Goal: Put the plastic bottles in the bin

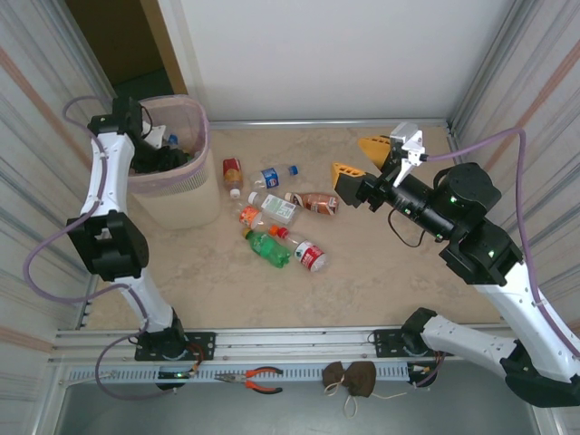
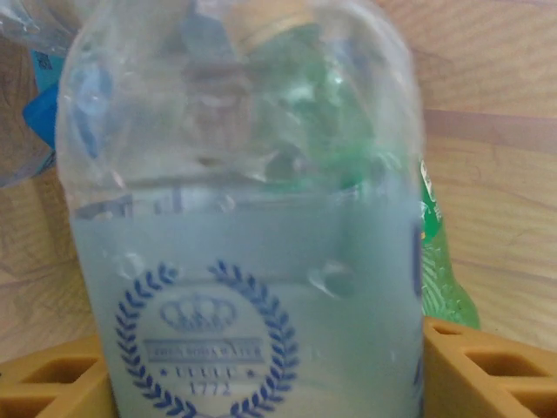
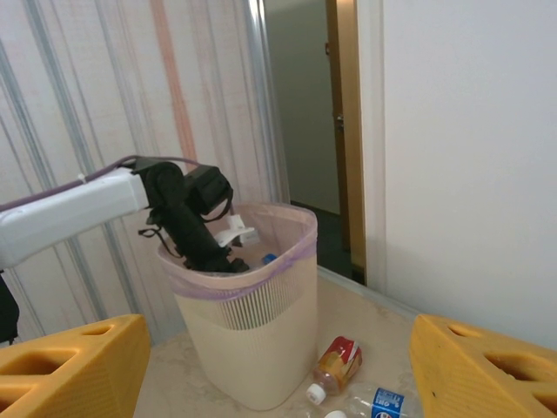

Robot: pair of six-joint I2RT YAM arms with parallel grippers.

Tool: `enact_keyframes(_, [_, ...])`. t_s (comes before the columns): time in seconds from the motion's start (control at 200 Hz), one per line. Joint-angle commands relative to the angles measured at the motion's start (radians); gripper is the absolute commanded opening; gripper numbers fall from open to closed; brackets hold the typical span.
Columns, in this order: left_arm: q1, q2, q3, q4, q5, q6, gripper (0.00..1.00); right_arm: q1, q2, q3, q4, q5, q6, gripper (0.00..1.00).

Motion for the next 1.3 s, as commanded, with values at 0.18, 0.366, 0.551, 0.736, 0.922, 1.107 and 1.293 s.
enact_keyframes(0.18, [0.003,-0.064,0.036,-0.003,0.008,0.015,0.82,-0.007,0.001,0.013,0.006,0.008,-0.013,0.77])
enact_keyframes(0.366, [0.003,-0.089,0.063,-0.004,0.025,0.012,0.84,-0.007,-0.002,0.017,0.004,0.009,-0.011,0.77])
enact_keyframes(0.551, [0.003,-0.119,0.078,-0.005,0.045,0.007,0.85,-0.007,-0.004,0.017,0.001,0.008,-0.011,0.77])
enact_keyframes(0.736, [0.004,-0.154,0.084,0.002,0.062,0.007,0.82,-0.008,-0.002,0.017,0.003,0.006,-0.010,0.77])
enact_keyframes(0.922, [0.003,-0.187,0.077,0.015,0.094,0.003,0.78,-0.007,0.017,0.031,-0.035,0.048,-0.011,0.77])
enact_keyframes(1.107, [0.003,-0.256,0.045,0.069,0.165,-0.017,0.78,-0.018,0.084,0.073,-0.130,0.073,-0.015,0.77])
enact_keyframes(1.293, [0.003,-0.334,0.007,0.123,0.246,-0.044,0.77,-0.026,0.199,0.116,-0.250,0.033,-0.023,0.77])
